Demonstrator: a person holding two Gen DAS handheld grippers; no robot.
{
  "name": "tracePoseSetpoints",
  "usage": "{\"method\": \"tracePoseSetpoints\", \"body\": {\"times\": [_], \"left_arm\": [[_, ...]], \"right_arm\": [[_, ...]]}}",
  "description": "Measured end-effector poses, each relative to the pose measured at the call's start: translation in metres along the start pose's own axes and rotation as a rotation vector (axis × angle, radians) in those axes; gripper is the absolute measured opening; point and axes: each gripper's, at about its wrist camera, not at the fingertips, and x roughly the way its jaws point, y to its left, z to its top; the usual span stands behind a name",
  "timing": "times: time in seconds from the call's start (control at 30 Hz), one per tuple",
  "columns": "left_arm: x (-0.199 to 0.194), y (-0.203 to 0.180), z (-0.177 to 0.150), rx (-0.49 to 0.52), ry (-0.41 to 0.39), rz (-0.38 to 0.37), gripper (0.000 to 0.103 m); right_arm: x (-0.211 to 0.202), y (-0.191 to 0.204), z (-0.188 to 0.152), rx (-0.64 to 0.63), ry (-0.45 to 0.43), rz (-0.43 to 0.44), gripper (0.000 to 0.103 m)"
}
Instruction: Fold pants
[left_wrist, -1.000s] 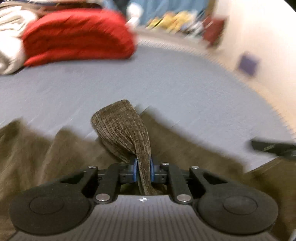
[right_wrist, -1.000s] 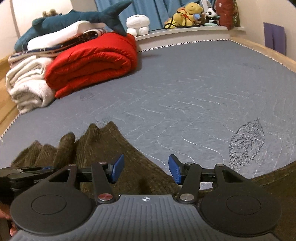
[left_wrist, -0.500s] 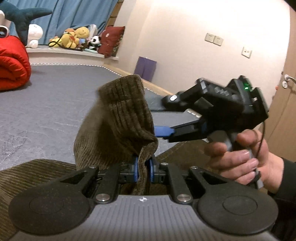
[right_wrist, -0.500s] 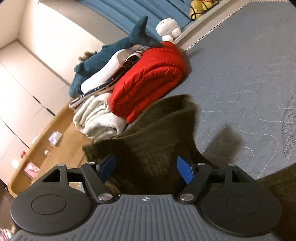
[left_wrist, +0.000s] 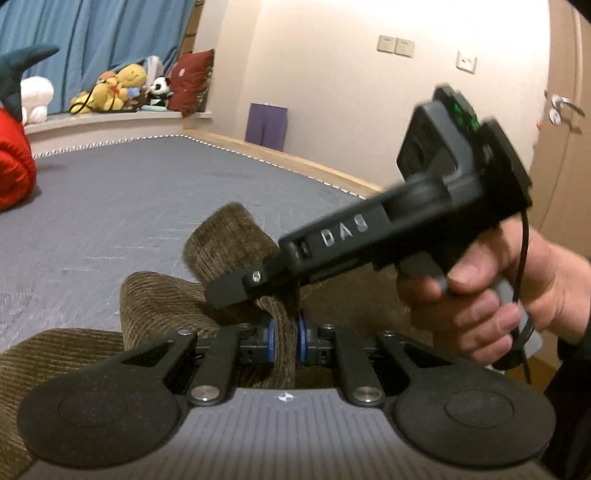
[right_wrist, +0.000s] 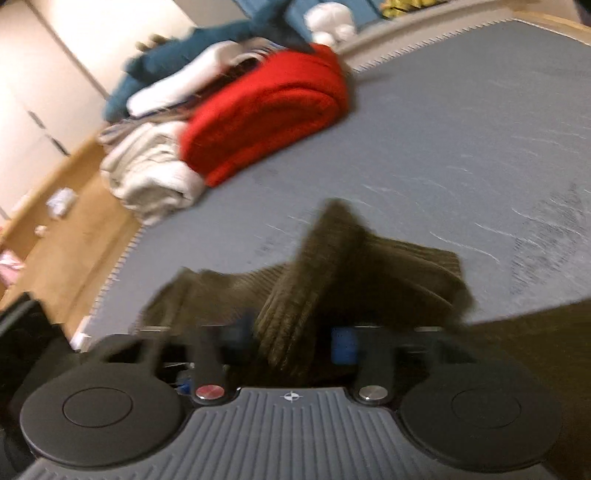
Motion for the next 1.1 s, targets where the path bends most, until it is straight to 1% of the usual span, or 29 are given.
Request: {"method": "tracePoseSetpoints", "body": {"times": [0.03,0.1,0.13,0.17,0.2,0.23,0.3,0.33,0.4,0.43,0.5,0.57,0.63,0.67,0.73,0.8,0.87,0.9,0.97,1.0,1.07,1.1], "left_arm": [[-0.001,-0.003,-0.001,0.008,-0.006,0.002,0.013],[-0.006,-0.002,0.003,0.004,-0.024,-0.007,0.017],[-0.013,-0.002,0.005,-0.002,-0.040,-0.012,0.025],[-0.022,0.000,0.008,-0.009,-0.062,-0.024,0.031],[-0.031,0.003,0.011,-0.015,-0.077,-0.029,0.043],[-0.042,0.007,0.014,-0.022,-0.100,-0.030,0.050],[-0.062,0.017,0.019,-0.028,-0.138,-0.026,0.050],[-0.072,0.027,0.020,-0.036,-0.154,-0.015,0.050],[-0.088,0.050,0.021,-0.066,-0.167,0.024,0.050],[-0.097,0.068,0.018,-0.093,-0.172,0.060,0.050],[-0.111,0.100,0.012,-0.149,-0.171,0.138,0.050],[-0.123,0.128,0.005,-0.195,-0.153,0.216,0.050],[-0.128,0.153,-0.003,-0.217,-0.100,0.297,0.050],[-0.129,0.163,-0.007,-0.228,-0.071,0.318,0.050],[-0.125,0.181,-0.019,-0.252,0.008,0.321,0.050],[-0.115,0.190,-0.029,-0.248,0.077,0.322,0.050],[-0.102,0.200,-0.042,-0.242,0.164,0.318,0.050],[-0.097,0.204,-0.048,-0.247,0.191,0.309,0.050],[-0.093,0.217,-0.056,-0.259,0.217,0.323,0.050],[-0.090,0.225,-0.058,-0.271,0.216,0.341,0.050],[-0.090,0.239,-0.057,-0.317,0.178,0.361,0.050],[-0.089,0.248,-0.055,-0.339,0.153,0.362,0.050]], "right_arm": [[-0.005,0.003,-0.001,-0.006,-0.014,-0.007,0.010],[-0.017,0.010,0.000,-0.025,-0.050,-0.031,0.009],[-0.025,0.013,0.001,-0.021,-0.076,-0.033,0.008],[-0.033,0.014,0.001,-0.014,-0.105,-0.029,0.008],[-0.043,0.015,0.005,-0.003,-0.147,-0.031,0.008],[-0.055,0.014,0.009,0.018,-0.195,-0.037,0.008],[-0.086,0.008,0.015,0.105,-0.312,-0.043,0.008],[-0.105,0.004,0.018,0.158,-0.390,-0.062,0.008],[-0.143,-0.003,0.019,0.243,-0.558,-0.131,0.007],[-0.161,-0.005,0.018,0.270,-0.646,-0.168,0.007],[-0.187,-0.005,0.013,0.317,-0.807,-0.273,0.007],[-0.198,-0.010,0.012,0.351,-0.879,-0.334,0.007],[-0.202,-0.018,0.014,0.378,-0.910,-0.419,0.007],[-0.201,-0.024,0.015,0.388,-0.909,-0.442,0.007],[-0.191,-0.035,0.020,0.426,-0.888,-0.479,0.007],[-0.179,-0.043,0.024,0.452,-0.858,-0.516,0.007],[-0.167,-0.044,0.029,0.474,-0.841,-0.530,0.007],[-0.163,-0.043,0.032,0.478,-0.838,-0.540,0.007],[-0.154,-0.038,0.039,0.471,-0.837,-0.555,0.007],[-0.152,-0.035,0.044,0.462,-0.835,-0.568,0.007],[-0.160,-0.033,0.051,0.449,-0.825,-0.591,0.007],[-0.155,-0.032,0.063,0.439,-0.818,-0.603,0.007]]}}
